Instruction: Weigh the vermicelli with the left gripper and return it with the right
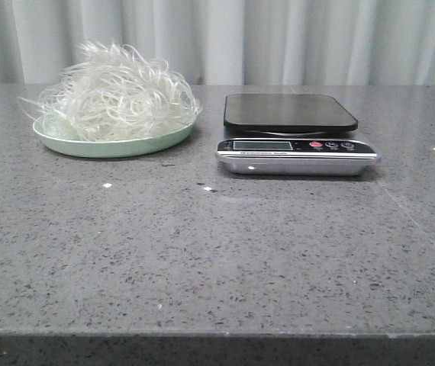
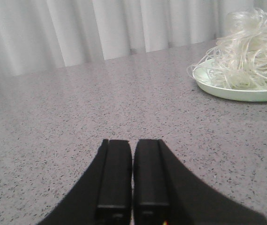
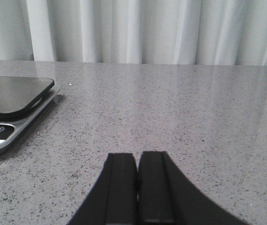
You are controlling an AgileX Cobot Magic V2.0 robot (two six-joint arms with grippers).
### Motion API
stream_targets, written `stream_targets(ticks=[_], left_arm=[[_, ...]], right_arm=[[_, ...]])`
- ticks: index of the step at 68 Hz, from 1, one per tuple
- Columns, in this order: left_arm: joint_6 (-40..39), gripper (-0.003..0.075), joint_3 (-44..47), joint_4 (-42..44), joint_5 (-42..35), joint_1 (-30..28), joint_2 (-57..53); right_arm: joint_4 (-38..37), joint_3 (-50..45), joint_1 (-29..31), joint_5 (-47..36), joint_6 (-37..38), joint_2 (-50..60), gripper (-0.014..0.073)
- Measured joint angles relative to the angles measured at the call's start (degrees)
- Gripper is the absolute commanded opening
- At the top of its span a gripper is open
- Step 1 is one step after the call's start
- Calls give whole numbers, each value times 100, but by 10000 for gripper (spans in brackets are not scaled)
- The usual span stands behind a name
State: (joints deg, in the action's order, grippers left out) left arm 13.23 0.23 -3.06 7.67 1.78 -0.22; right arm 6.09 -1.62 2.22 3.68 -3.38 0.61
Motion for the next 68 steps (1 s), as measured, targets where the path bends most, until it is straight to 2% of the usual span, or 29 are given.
stream_targets(ticks=[68], left_arm=[[0, 136, 0, 0, -158, 0, 0]], right_arm=[[0, 0, 0, 0, 0, 0, 150]])
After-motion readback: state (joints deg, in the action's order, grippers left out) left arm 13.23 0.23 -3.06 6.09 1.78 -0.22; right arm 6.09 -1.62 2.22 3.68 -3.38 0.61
